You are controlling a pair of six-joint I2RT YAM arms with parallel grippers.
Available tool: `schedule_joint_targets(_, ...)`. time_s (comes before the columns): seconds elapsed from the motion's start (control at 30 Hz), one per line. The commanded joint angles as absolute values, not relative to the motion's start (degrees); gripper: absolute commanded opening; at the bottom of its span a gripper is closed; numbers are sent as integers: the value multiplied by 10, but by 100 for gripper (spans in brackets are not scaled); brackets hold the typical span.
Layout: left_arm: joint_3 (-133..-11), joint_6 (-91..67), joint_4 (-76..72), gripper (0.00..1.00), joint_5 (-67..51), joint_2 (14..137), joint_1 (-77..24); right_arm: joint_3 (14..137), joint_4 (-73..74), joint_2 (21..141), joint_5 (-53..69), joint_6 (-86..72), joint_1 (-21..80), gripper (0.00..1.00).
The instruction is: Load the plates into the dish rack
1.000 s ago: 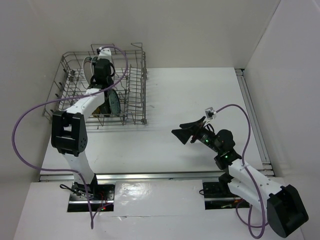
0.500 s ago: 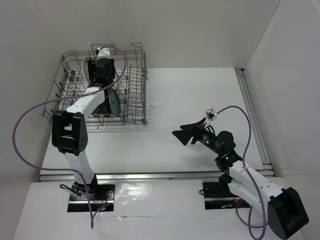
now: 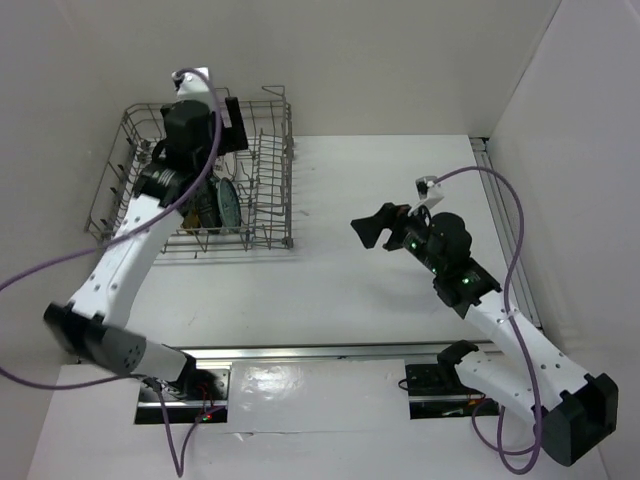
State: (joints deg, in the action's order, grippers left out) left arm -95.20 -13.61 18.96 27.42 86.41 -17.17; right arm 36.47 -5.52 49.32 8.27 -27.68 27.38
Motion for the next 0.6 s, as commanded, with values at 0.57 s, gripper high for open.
schedule_joint_targets(0.57,-534,-258,359,99,177,268,-247,563,319,333,-186,-188,311,100)
